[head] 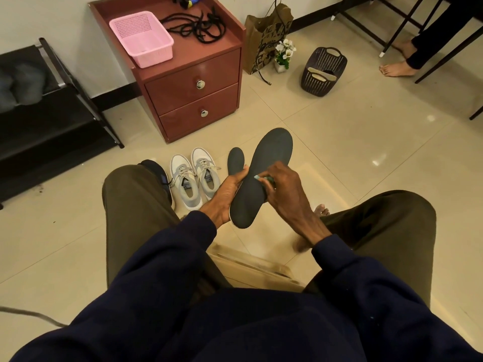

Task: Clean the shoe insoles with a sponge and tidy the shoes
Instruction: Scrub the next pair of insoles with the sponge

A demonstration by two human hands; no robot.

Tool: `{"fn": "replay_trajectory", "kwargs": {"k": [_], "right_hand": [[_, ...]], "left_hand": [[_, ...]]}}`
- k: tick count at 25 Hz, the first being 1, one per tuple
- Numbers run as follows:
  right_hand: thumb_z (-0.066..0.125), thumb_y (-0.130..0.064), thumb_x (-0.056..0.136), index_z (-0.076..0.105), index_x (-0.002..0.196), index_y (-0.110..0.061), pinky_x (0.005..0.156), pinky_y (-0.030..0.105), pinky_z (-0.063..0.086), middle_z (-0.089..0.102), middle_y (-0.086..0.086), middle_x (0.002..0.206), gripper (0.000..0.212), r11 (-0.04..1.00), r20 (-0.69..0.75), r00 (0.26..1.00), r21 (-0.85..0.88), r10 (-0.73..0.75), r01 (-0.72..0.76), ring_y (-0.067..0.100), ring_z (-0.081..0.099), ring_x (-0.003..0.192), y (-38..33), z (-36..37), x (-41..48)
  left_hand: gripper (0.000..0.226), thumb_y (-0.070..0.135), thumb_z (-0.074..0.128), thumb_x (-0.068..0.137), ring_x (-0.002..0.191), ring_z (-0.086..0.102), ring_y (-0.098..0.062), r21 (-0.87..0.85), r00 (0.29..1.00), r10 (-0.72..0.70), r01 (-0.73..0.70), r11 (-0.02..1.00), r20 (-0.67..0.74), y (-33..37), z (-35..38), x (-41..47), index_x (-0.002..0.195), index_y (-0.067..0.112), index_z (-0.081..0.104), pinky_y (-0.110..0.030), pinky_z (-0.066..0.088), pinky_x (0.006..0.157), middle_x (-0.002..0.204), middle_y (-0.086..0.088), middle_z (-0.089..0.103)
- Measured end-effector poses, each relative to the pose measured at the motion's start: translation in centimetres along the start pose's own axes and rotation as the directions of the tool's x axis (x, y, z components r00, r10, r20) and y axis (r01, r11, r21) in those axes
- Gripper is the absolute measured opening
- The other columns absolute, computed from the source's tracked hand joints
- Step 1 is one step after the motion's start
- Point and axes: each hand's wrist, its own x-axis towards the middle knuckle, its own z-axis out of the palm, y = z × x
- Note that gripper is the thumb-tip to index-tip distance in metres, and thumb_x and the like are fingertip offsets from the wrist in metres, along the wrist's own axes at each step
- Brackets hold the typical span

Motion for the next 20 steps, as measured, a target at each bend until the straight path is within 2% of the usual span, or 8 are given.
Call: {"fn": "replay_trajectory", "kwargs": {"k": [2, 4, 7, 9, 13, 15, 17, 20], "right_hand": [[0.078, -0.010, 0.088, 0.073, 0.101, -0.006, 0.076, 0.027, 0.052, 0.067, 0.010, 0.096, 0.014, 0.992, -0.073, 0.990, -0.021, 0.120, -0.122, 0.021, 0.063, 0.086, 1.7, -0.7, 0.2], [0.077, -0.011, 0.089, 0.074, 0.101, -0.006, 0.075, 0.030, 0.055, 0.067, 0.008, 0.096, 0.013, 0.991, -0.078, 0.988, 0.023, 0.134, -0.132, 0.015, 0.061, 0.084, 1.3, -0.5, -0.2], [0.077, -0.012, 0.089, 0.076, 0.099, -0.007, 0.070, 0.021, 0.050, 0.067, 0.004, 0.093, 0.011, 0.984, 0.102, 0.995, 0.176, -0.021, 0.003, 0.009, 0.058, 0.080, -2.5, 0.7, -1.5], [0.077, -0.014, 0.090, 0.076, 0.098, -0.008, 0.071, 0.020, 0.047, 0.067, 0.003, 0.093, 0.011, 0.980, 0.175, 0.980, 0.191, -0.093, 0.059, 0.009, 0.058, 0.081, -3.4, 1.0, -1.6], [0.078, -0.008, 0.088, 0.074, 0.094, -0.006, 0.071, 0.030, 0.052, 0.066, 0.007, 0.089, 0.007, 0.999, 0.009, 1.000, 0.040, 0.020, -0.020, 0.016, 0.060, 0.079, -1.2, 0.6, -0.5], [0.078, -0.008, 0.088, 0.074, 0.095, -0.005, 0.070, 0.029, 0.052, 0.066, 0.007, 0.091, 0.009, 0.998, 0.025, 1.000, 0.069, 0.003, -0.005, 0.014, 0.059, 0.079, -1.5, 0.8, -0.9], [0.079, -0.011, 0.087, 0.076, 0.096, -0.006, 0.069, 0.024, 0.051, 0.066, 0.004, 0.092, 0.010, 0.977, 0.151, 0.986, 0.209, -0.068, 0.036, 0.010, 0.059, 0.078, -3.1, 0.8, -1.5], [0.081, -0.015, 0.087, 0.080, 0.095, -0.011, 0.067, 0.022, 0.051, 0.068, -0.001, 0.090, 0.009, 0.936, 0.273, 0.957, 0.352, -0.093, -0.010, 0.010, 0.062, 0.079, -3.9, 0.3, -1.4]], "left_hand": [[0.039, 0.037, 0.053, 0.105, 0.097, 0.074, -0.034, -0.008, 0.998, -0.051, 0.051, 0.999, 0.032, -0.3, 0.2, 0.0, 0.120, 0.006, 0.069, -0.051, 0.057, 0.094, 0.115, -0.019, 0.073], [0.040, 0.039, 0.053, 0.105, 0.091, 0.074, -0.031, -0.002, 0.997, -0.073, 0.073, 0.997, 0.033, -0.3, 0.3, -0.1, 0.120, 0.006, 0.068, -0.048, 0.057, 0.090, 0.110, -0.017, 0.074], [0.038, 0.041, 0.057, 0.103, 0.082, 0.074, -0.025, -0.007, 1.000, -0.018, 0.018, 1.000, -0.025, 0.2, -0.4, 0.2, 0.109, 0.006, 0.071, -0.038, 0.060, 0.082, 0.098, -0.012, 0.076], [0.039, 0.042, 0.059, 0.102, 0.087, 0.075, -0.025, -0.009, 0.997, 0.022, -0.022, 1.000, -0.068, 0.6, -0.8, 0.2, 0.110, 0.006, 0.071, -0.037, 0.059, 0.087, 0.103, -0.013, 0.077], [0.037, 0.039, 0.053, 0.105, 0.086, 0.075, -0.023, -0.007, 0.999, 0.026, -0.026, 1.000, -0.039, 0.4, -0.4, 0.3, 0.118, 0.008, 0.069, -0.034, 0.062, 0.079, 0.105, -0.010, 0.077], [0.043, 0.042, 0.050, 0.106, 0.104, 0.073, -0.026, -0.040, 1.000, 0.018, -0.018, 0.999, -0.015, 0.4, -0.3, 0.0, 0.126, 0.006, 0.066, -0.037, 0.058, 0.095, 0.116, -0.013, 0.075], [0.054, 0.046, 0.048, 0.106, 0.130, 0.058, -0.031, -0.098, 1.000, 0.010, -0.007, 0.995, 0.029, 0.6, -0.6, 0.2, 0.136, 0.002, 0.059, -0.042, 0.040, 0.117, 0.139, -0.019, 0.062], [0.055, 0.047, 0.049, 0.105, 0.128, 0.057, -0.031, -0.188, 1.000, 0.015, -0.014, 0.982, 0.005, 0.9, -1.0, 0.2, 0.133, 0.001, 0.060, -0.043, 0.039, 0.117, 0.144, -0.020, 0.058]]}}
